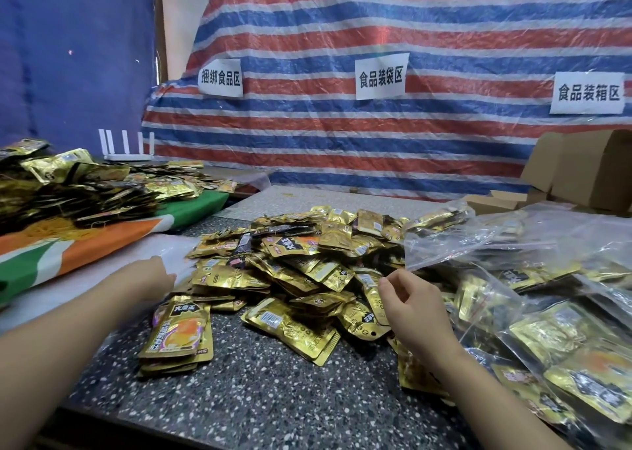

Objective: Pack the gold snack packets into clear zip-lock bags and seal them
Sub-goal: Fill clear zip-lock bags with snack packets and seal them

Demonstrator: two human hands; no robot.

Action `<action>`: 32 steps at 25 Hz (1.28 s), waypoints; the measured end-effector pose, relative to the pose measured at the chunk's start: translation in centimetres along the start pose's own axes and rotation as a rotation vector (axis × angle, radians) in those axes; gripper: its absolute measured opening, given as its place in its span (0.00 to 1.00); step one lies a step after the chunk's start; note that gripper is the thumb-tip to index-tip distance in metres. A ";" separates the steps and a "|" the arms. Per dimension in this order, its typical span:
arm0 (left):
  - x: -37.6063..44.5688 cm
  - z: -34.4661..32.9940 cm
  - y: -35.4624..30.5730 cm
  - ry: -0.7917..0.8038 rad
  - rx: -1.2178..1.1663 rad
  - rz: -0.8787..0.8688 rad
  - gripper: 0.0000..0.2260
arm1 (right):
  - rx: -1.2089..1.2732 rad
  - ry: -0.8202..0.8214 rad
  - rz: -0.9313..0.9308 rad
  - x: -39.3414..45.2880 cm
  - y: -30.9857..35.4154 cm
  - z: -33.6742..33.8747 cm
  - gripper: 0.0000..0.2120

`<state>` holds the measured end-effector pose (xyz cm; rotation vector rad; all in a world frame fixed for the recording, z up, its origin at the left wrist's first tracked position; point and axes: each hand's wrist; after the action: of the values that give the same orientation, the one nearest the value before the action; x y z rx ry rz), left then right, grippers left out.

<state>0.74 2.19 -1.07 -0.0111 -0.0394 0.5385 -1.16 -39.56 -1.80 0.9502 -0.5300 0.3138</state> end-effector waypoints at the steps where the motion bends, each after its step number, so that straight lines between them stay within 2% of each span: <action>1: -0.1 -0.2 0.0 -0.009 0.046 -0.016 0.20 | 0.002 -0.003 0.002 0.0 -0.1 0.0 0.13; 4: 0.2 -0.7 0.4 -0.061 0.070 -0.030 0.08 | -0.010 0.001 0.000 0.1 -0.2 -0.1 0.13; 7: 0.0 -0.5 0.2 -0.087 0.037 -0.030 0.10 | -0.032 0.008 0.006 0.1 -0.3 -0.2 0.13; 15: -1.2 0.0 0.4 -0.331 -0.008 0.010 0.09 | -0.039 0.013 -0.004 0.1 -0.3 -0.1 0.14; 19: -1.5 1.2 -0.9 -0.475 -0.122 -0.017 0.07 | -0.042 0.013 -0.002 0.1 -0.2 -0.1 0.15; 23: -3.0 2.8 -4.6 -0.615 -0.259 -0.198 0.10 | -0.044 0.015 -0.001 0.1 -0.2 -0.1 0.15; 29: -8.7 3.5 -12.3 -0.681 -0.477 -0.602 0.19 | -0.005 0.019 -0.020 0.1 -0.3 -0.1 0.15; 32: -12.2 2.7 -15.5 -0.665 -0.590 -0.774 0.20 | 0.223 0.024 -0.234 0.8 -0.2 0.2 0.20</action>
<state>-1.93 -17.37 1.56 -0.3786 -0.8193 -0.2789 -0.46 -39.83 -1.43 1.2113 -0.3618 0.1747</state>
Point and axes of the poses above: each hand's wrist, its own x-axis towards the middle knuckle, its own z-axis out of the back of the hand, y = z × x, and after that the axes turned 1 degree about -y, right-handed
